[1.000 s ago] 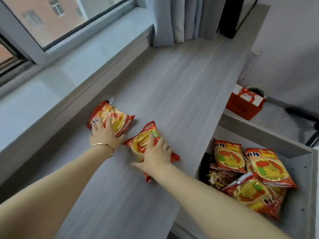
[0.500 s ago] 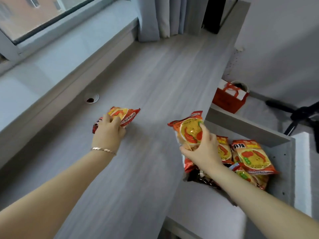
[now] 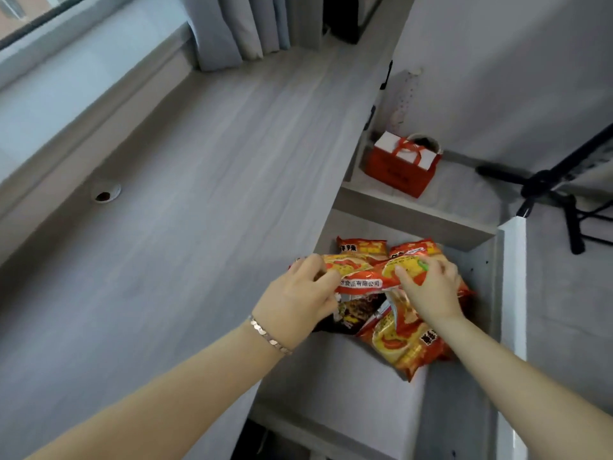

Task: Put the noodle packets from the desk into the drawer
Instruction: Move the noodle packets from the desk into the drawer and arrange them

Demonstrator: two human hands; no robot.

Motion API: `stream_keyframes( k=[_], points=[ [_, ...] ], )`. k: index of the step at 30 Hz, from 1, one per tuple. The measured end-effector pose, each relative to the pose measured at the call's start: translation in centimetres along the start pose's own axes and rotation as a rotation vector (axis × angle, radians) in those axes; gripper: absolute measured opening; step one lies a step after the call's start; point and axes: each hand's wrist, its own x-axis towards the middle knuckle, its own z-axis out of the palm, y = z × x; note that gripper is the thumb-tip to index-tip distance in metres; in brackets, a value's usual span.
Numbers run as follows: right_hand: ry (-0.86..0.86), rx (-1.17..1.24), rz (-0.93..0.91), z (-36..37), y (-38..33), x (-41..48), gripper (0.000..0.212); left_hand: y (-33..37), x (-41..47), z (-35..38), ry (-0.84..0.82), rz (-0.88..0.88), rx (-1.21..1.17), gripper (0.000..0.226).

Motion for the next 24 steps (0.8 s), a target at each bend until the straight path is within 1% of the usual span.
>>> stream_keyframes(
  k=[1, 2, 3, 4, 5, 6, 7, 8, 9, 10, 11, 13, 14, 15, 17, 18, 19, 21, 22, 24],
  points=[
    [-0.078, 0.172, 0.034, -0.5, -0.7, -0.4, 0.063, 0.7, 0.1, 0.6, -0.023, 0.034, -0.002, 0.023],
    [-0.242, 0.363, 0.13, -1.2, -1.3, -0.8, 0.059, 1.1, 0.2, 1.2, -0.036, 0.078, -0.003, 0.026],
    [-0.452, 0.54, 0.25, -1.8, -2.1, -1.3, 0.058, 1.4, 0.1, 1.7, -0.042, 0.129, -0.003, 0.027],
    [-0.62, 0.64, 0.335, -2.3, -2.3, -1.6, 0.059, 1.9, 0.1, 2.3, -0.054, 0.181, 0.008, 0.026],
    [-0.725, 0.681, 0.342, -2.5, -2.2, -1.7, 0.063, 2.3, -0.1, 2.9, -0.069, 0.244, 0.028, 0.024],
    [-0.766, 0.679, 0.309, -2.5, -1.9, -1.7, 0.069, 2.6, -0.3, 3.5, -0.088, 0.306, 0.054, 0.022],
    [-0.746, 0.662, 0.278, -2.3, -1.6, -1.6, 0.072, 2.9, -0.7, 3.8, -0.112, 0.35, 0.078, 0.017],
    [-0.683, 0.623, 0.243, -1.9, -1.0, -1.5, 0.07, 3.2, -1.1, 4.3, -0.143, 0.358, 0.077, 0.009],
    [-0.618, 0.595, 0.2, -1.7, -0.4, -1.6, 0.067, 3.5, -1.4, 4.6, -0.17, 0.318, 0.051, 0.011],
    [-0.583, 0.569, 0.151, -1.5, 0.2, -1.6, 0.065, 3.6, -1.8, 5.0, -0.193, 0.233, 0.013, 0.022],
    [-0.578, 0.544, 0.101, -1.2, 1.0, -1.6, 0.065, 3.7, -2.1, 5.3, -0.212, 0.098, -0.04, 0.031],
    [-0.618, 0.473, -0.003, -0.6, 2.3, -1.8, 0.065, 3.4, -2.2, 5.8, -0.205, -0.241, -0.153, 0.044],
    [-0.648, 0.433, -0.052, -0.1, 2.9, -2.0, 0.064, 3.1, -2.4, 6.3, -0.234, -0.426, -0.21, 0.05],
    [-0.688, 0.4, -0.097, 0.6, 3.4, -2.1, 0.062, 2.8, -2.7, 7.1, -0.292, -0.594, -0.29, 0.056],
    [-0.771, 0.35, -0.164, 2.1, 3.9, -2.5, 0.056, 2.1, -3.4, 8.7, -0.44, -0.85, -0.532, 0.061],
    [-0.802, 0.325, -0.192, 2.7, 3.9, -2.8, 0.055, 1.7, -3.9, 9.3, -0.489, -0.935, -0.635, 0.057],
    [-0.828, 0.303, -0.213, 3.7, 4.1, -2.9, 0.056, 1.5, -4.8, 10.1, -0.515, -0.998, -0.686, 0.051],
    [-0.844, 0.286, -0.226, 5.8, 4.2, -3.2, 0.059, 1.0, -6.4, 11.0, -0.504, -1.096, -0.655, 0.043],
    [-0.831, 0.286, -0.204, 7.0, 4.5, -3.2, 0.061, 0.8, -7.3, 11.5, -0.478, -1.156, -0.62, 0.043],
    [-0.785, 0.217, -0.152, 9.3, 5.2, -3.0, 0.058, 0.4, -8.9, 12.3, -0.398, -1.327, -0.573, 0.052]
  ],
)
